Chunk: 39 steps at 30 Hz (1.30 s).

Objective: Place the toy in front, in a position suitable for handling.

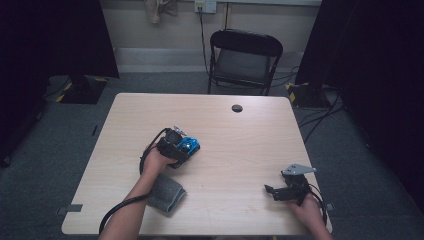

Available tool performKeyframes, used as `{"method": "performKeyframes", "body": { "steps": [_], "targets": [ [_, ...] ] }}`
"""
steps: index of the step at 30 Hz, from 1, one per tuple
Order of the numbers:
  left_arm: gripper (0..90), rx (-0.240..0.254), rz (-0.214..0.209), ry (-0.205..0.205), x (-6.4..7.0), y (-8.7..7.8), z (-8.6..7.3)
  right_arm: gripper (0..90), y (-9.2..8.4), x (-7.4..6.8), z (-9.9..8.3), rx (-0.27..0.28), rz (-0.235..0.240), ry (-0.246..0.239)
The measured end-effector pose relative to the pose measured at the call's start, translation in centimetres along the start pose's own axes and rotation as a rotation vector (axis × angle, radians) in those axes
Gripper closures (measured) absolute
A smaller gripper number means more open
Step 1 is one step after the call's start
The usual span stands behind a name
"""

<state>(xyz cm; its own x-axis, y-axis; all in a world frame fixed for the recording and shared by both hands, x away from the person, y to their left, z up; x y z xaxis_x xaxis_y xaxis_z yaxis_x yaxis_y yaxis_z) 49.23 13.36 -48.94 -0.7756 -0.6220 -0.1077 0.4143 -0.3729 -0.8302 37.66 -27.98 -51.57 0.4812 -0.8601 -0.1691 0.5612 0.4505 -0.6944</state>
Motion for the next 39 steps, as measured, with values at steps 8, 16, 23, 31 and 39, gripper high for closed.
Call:
{"method": "performKeyframes", "body": {
  "steps": [8, 16, 23, 31, 39],
  "targets": [
    [17.0, 0.046, 0.000, -0.047, -0.2, -1.7, 0.3, 9.1, 0.0, 0.0, 0.0, 0.000, 0.000, -0.001],
    [15.8, 0.058, -0.001, 0.000, 0.6, -3.7, 0.2, 9.1, 0.1, -0.1, 0.1, 0.006, -0.021, 0.023],
    [15.7, 0.086, -0.014, -0.005, 1.1, -5.6, -0.8, 17.0, 0.1, -0.7, 0.5, -0.019, 0.012, -0.007],
    [15.9, 0.095, 0.002, -0.011, 1.1, -7.0, -2.4, 19.6, 0.4, -3.3, 2.0, -0.033, 0.075, -0.065],
    [17.7, 0.110, 0.034, -0.031, 0.6, -8.4, -3.9, 17.8, 1.7, -5.6, 3.5, -0.061, 0.128, -0.060]
  ]
}}
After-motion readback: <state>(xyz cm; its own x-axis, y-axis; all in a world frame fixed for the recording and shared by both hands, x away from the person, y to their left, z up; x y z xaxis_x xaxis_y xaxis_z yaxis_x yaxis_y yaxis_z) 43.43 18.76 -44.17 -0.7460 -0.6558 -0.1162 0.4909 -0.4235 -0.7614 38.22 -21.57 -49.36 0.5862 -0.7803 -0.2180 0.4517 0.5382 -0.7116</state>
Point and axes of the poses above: each handheld gripper's, and its own axes: y roughly forward along the jaws, z roughly out of its top, x roughly to its right, the point moved 2 cm from there along y, roughly forward along the jaws, and after that the axes turned 13 degrees about y, right-handed, at the moved point
